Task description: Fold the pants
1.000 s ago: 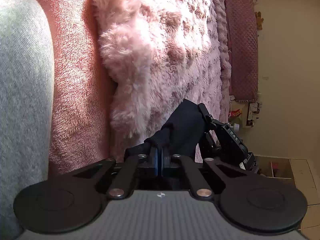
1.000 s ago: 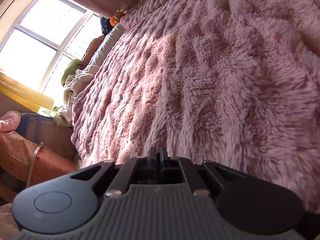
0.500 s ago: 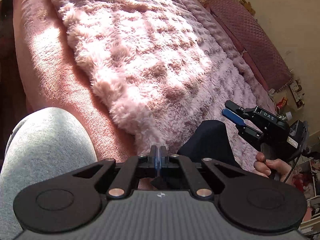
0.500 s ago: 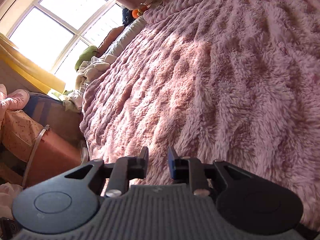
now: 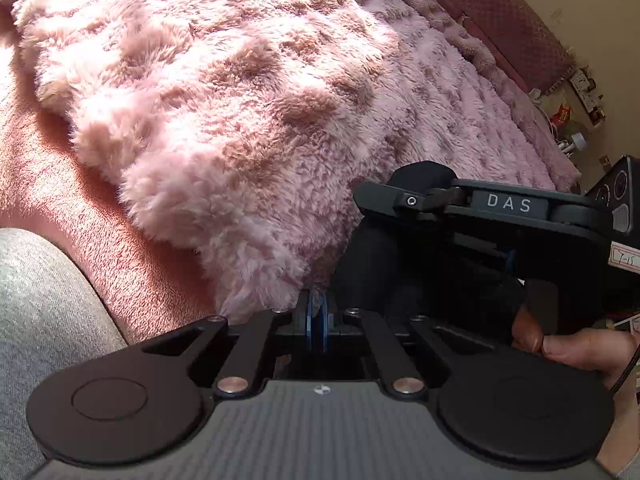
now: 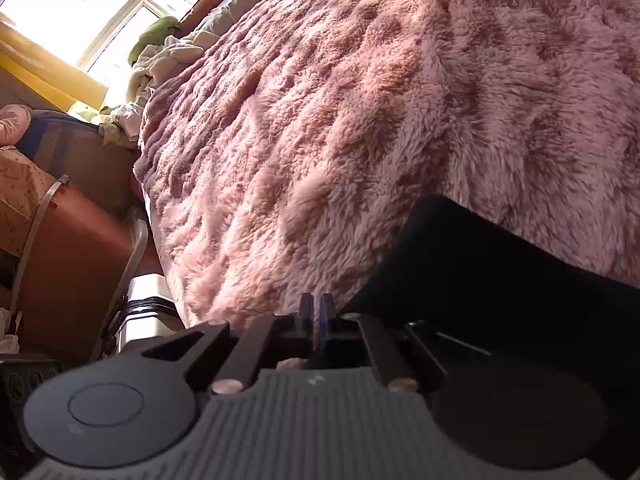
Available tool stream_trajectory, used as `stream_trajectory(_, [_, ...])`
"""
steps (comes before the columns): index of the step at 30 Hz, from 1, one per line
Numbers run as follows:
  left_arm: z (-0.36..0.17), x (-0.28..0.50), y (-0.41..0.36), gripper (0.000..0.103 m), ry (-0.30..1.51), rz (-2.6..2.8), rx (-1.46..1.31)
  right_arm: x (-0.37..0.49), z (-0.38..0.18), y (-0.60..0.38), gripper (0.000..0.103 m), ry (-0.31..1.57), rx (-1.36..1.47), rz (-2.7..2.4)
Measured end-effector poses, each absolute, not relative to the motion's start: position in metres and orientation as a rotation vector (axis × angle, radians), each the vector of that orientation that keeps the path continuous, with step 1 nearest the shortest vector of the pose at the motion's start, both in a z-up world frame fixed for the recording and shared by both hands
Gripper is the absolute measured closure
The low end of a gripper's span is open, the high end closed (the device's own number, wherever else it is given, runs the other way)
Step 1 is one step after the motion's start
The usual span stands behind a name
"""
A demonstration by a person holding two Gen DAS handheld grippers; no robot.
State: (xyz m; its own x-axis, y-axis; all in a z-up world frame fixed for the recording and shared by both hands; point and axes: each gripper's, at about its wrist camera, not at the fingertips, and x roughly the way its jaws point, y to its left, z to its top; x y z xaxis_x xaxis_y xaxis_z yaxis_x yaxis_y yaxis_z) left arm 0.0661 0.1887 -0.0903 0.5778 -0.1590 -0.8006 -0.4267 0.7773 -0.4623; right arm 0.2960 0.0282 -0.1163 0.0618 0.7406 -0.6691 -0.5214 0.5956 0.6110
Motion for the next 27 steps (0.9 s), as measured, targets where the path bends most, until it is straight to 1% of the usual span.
stream_trajectory(3, [-0.09,0.063,0.183,0.097,1.001,0.196,-0.643,0.309,-0.129,0.03,0.103,1.16,0.248,0.932])
stream_trajectory(6, [-0.09,0.057,0.178,0.095,1.056,0.249,-0.589,0.315,-0.124,0.035,0.103,1.066,0.149,0.866])
stream_trajectory(8, [-0.094,0.054,0.175,0.095,1.16,0.3,-0.529,0.318,-0.115,0.034,0.103,1.003,0.097,0.816])
stream_trajectory(9, [-0.095,0.051,0.176,0.095,1.167,0.303,-0.529,0.317,-0.108,0.028,0.103,0.963,0.102,0.803])
stream_trajectory(10, [-0.092,0.044,0.18,0.095,1.131,0.289,-0.554,0.315,-0.098,0.017,0.103,0.915,0.129,0.798])
stream_trajectory(12, [-0.08,0.033,0.191,0.094,1.039,0.27,-0.609,0.307,-0.075,-0.013,0.097,0.805,0.177,0.766])
stream_trajectory(14, [-0.066,0.031,0.198,0.09,0.977,0.273,-0.585,0.294,-0.057,-0.04,0.09,0.734,0.188,0.738])
stream_trajectory(15, [-0.06,0.033,0.198,0.085,0.963,0.266,-0.548,0.285,-0.05,-0.055,0.085,0.71,0.19,0.73])
stream_trajectory(16, [-0.052,0.039,0.197,0.077,0.947,0.236,-0.48,0.275,-0.045,-0.069,0.084,0.694,0.189,0.726])
stream_trajectory(18, [-0.041,0.051,0.193,0.065,0.92,0.158,-0.394,0.255,-0.041,-0.095,0.081,0.685,0.18,0.713])
stream_trajectory(19, [-0.039,0.058,0.192,0.062,0.908,0.121,-0.377,0.245,-0.042,-0.106,0.075,0.692,0.175,0.698])
stream_trajectory(20, [-0.038,0.065,0.191,0.062,0.902,0.086,-0.366,0.235,-0.044,-0.115,0.073,0.698,0.174,0.685])
stream_trajectory(22, [-0.041,0.078,0.188,0.061,0.916,0.023,-0.364,0.214,-0.051,-0.133,0.073,0.72,0.175,0.663])
stream_trajectory(27, [-0.068,0.107,0.187,0.061,0.945,-0.147,-0.404,0.181,-0.077,-0.158,0.072,0.814,0.133,0.64])
